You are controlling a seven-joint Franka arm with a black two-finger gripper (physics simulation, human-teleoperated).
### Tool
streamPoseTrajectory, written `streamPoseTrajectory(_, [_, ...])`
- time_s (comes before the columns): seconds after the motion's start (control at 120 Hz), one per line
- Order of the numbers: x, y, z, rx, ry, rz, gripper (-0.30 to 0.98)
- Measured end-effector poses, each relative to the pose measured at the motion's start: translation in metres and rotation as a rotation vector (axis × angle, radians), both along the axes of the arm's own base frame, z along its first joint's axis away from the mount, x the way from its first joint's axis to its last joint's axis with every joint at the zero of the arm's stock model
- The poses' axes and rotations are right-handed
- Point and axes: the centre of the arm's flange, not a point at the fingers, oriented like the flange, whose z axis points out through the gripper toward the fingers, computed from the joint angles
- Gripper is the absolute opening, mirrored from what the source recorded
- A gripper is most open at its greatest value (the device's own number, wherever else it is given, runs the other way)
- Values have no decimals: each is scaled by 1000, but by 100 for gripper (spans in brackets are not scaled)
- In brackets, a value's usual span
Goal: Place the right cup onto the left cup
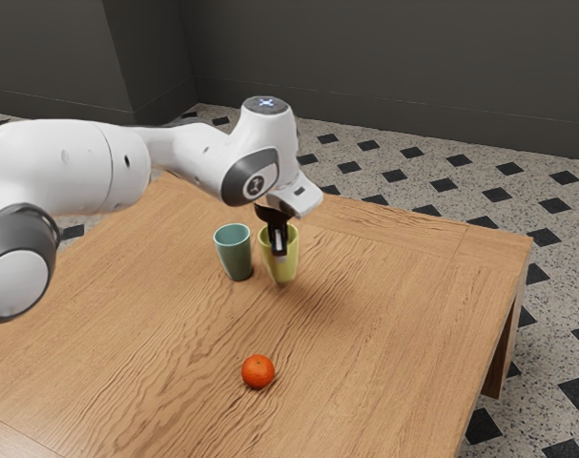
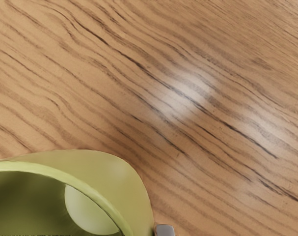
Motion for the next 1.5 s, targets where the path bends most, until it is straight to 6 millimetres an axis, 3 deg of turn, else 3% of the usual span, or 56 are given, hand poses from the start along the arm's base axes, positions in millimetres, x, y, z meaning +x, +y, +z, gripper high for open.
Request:
streamPoseTrajectory(0.242, [-9,19,70,2,-58,26,-9])
streamPoseTrajectory(0.433, [-16,47,99,18,-60,64,-10])
streamPoseTrajectory(0.7, [-13,86,93,39,-27,109,-10])
streamPoseTrajectory(0.867, [-9,97,81,46,-5,114,-10])
streamPoseTrajectory(1.117, [9,98,74,71,-7,83,-10])
streamPoseTrajectory(1.5, [19,105,49,84,23,56,-10])
